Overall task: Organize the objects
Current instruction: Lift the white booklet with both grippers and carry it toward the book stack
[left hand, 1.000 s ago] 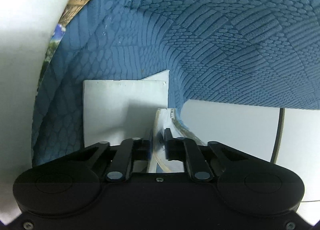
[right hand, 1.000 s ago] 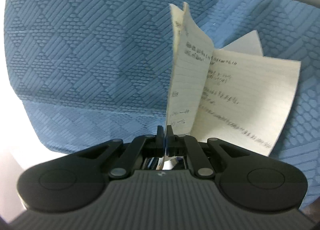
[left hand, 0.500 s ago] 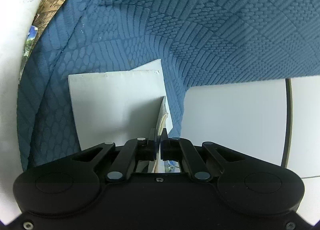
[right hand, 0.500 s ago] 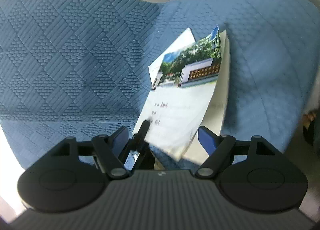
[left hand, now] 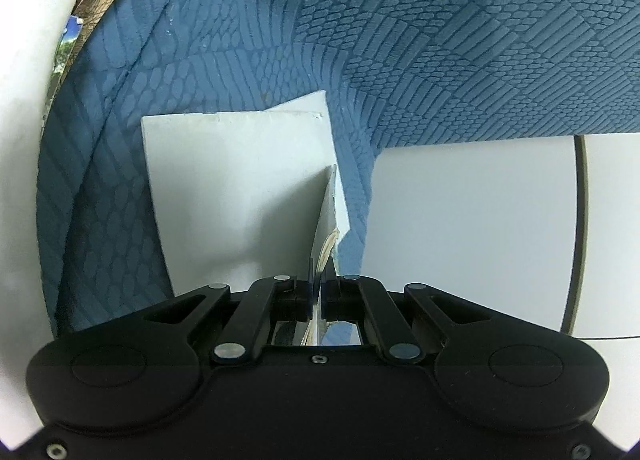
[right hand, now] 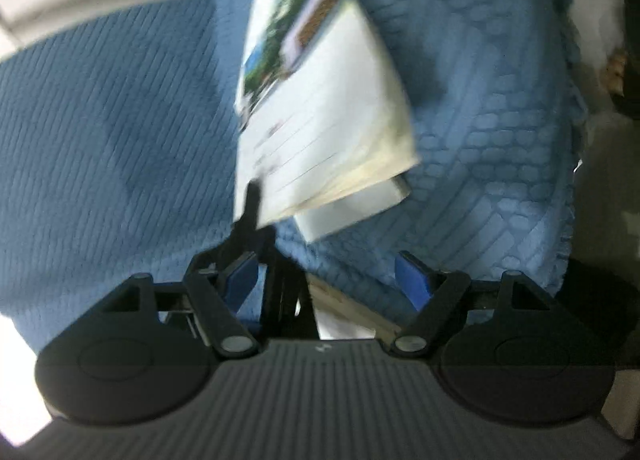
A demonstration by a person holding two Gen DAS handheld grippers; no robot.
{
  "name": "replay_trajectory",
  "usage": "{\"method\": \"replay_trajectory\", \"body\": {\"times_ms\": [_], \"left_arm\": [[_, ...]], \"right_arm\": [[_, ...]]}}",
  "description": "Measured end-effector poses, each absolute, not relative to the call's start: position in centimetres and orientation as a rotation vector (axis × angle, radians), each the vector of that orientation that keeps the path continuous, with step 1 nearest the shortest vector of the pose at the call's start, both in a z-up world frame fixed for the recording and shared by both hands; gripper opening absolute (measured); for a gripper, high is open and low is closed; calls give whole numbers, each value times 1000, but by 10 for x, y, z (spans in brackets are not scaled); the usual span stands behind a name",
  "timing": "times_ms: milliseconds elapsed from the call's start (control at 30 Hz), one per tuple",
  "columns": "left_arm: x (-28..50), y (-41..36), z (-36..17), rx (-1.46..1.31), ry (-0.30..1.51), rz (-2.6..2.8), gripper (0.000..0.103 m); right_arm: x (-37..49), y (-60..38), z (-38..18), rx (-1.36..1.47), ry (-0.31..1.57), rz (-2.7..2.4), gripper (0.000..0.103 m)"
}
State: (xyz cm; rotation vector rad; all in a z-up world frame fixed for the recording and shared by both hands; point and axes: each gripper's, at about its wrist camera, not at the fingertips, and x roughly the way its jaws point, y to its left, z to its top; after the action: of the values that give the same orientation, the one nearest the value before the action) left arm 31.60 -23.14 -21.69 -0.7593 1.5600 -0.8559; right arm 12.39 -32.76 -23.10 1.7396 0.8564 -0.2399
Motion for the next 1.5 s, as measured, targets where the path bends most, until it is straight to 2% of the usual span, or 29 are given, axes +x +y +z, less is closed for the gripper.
{"method": "replay_trajectory", "body": {"times_ms": [167,233,300,333,400,500,833,1100,1500], "left_arm": [[312,-228,-217,-772,1563,-864,2],[309,-226,-219,-780,1573,-855,2],[307,-226,-220,-777,1581,-854,1],[306,-226,-221,-777,1583,-858,1],[301,-223,-220,-796,1586,-863,1],[295,-219,-221,-814,1603,-861,1],[278,-194,-196,-877,1567,-892,2],[266,-162,-163,-891,1507,-879,4],[279,-94,-80,-948,1365,-851,8]], "right_arm": [[122,-341,-238,1758,744,-331,71],[123,-349,-234,1726,723,-368,64],[126,-356,-231,1690,719,-393,49],[129,-359,-229,1669,722,-392,34],[137,-363,-225,1613,746,-373,18],[144,-369,-210,1509,765,-369,11],[152,-377,-163,1310,798,-254,9],[144,-370,-127,1259,826,-120,9],[162,-336,-56,1199,860,136,9]]}}
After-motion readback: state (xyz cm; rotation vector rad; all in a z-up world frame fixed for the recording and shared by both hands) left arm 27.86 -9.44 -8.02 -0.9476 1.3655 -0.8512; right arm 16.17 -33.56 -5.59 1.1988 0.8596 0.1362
